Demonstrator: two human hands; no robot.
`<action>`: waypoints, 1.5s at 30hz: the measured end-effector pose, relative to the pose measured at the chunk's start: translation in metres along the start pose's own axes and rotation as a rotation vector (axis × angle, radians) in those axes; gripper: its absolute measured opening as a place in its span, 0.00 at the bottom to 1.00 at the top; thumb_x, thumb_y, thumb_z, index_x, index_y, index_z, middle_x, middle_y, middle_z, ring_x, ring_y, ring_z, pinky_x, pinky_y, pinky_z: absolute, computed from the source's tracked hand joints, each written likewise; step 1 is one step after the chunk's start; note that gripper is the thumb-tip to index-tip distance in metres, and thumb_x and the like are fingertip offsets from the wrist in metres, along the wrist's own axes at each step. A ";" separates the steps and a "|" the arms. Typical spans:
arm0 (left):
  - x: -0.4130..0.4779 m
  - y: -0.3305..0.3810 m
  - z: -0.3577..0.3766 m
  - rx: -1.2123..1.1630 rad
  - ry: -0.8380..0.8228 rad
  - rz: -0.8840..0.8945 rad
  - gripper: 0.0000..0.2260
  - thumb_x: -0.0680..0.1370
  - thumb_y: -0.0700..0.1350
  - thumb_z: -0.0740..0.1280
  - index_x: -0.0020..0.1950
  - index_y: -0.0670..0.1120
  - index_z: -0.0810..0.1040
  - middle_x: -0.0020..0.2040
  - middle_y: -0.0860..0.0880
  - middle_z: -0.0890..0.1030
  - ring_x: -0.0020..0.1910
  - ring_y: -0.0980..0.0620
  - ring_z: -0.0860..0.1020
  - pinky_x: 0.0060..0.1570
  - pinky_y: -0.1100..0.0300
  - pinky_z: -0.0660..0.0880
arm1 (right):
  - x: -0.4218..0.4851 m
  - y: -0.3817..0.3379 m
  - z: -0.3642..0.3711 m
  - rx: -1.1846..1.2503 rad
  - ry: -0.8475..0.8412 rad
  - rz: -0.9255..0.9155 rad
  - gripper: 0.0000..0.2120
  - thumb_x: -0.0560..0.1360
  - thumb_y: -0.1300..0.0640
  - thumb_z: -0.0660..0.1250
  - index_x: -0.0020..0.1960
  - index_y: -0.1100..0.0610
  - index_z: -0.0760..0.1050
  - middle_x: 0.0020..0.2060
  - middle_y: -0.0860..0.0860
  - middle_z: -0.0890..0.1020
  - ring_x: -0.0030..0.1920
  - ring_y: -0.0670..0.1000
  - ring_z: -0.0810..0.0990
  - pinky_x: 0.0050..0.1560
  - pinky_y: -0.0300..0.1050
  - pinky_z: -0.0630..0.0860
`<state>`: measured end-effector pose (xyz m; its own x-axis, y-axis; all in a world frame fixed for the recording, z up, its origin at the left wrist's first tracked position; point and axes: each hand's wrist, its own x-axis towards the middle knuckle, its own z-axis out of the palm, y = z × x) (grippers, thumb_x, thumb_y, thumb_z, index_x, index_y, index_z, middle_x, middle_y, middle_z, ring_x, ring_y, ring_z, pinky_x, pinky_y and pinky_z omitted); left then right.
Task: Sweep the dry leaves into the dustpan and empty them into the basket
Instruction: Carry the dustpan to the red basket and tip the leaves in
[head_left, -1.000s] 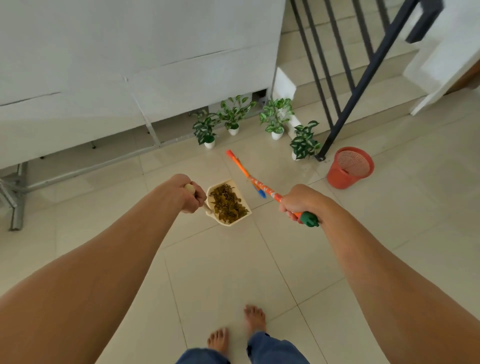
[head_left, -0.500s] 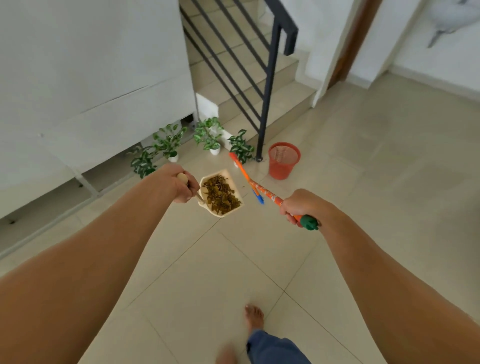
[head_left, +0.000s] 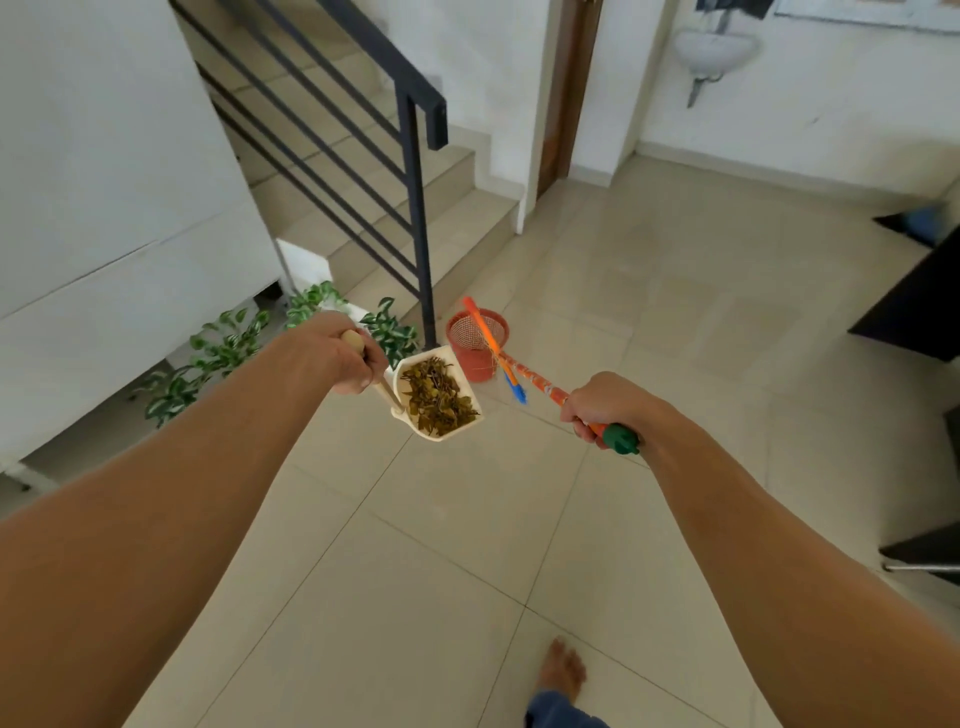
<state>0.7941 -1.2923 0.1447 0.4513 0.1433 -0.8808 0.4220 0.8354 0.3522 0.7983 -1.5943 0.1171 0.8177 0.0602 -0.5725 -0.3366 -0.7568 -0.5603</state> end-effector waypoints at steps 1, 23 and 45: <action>0.004 0.001 0.013 0.005 -0.006 -0.005 0.04 0.79 0.35 0.60 0.47 0.43 0.71 0.43 0.53 0.75 0.24 0.55 0.68 0.16 0.69 0.64 | 0.007 0.002 -0.009 0.008 0.001 0.006 0.10 0.73 0.64 0.64 0.32 0.64 0.74 0.24 0.55 0.76 0.24 0.51 0.73 0.27 0.40 0.71; 0.113 0.041 0.239 0.202 -0.003 0.112 0.14 0.79 0.33 0.59 0.60 0.47 0.72 0.36 0.49 0.71 0.17 0.56 0.66 0.15 0.69 0.64 | 0.216 -0.032 -0.158 0.119 -0.039 0.006 0.08 0.72 0.63 0.64 0.45 0.67 0.80 0.33 0.58 0.79 0.31 0.53 0.76 0.32 0.44 0.73; 0.211 -0.027 0.301 0.573 0.151 0.251 0.09 0.83 0.36 0.56 0.61 0.42 0.70 0.32 0.50 0.69 0.20 0.60 0.65 0.16 0.71 0.62 | 0.326 -0.046 -0.210 0.468 -0.215 0.071 0.09 0.76 0.68 0.59 0.53 0.63 0.74 0.28 0.53 0.73 0.20 0.44 0.69 0.19 0.33 0.67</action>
<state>1.1144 -1.4447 0.0446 0.4932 0.4055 -0.7696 0.6896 0.3570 0.6301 1.1789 -1.6769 0.0820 0.6873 0.1885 -0.7015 -0.6011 -0.3947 -0.6949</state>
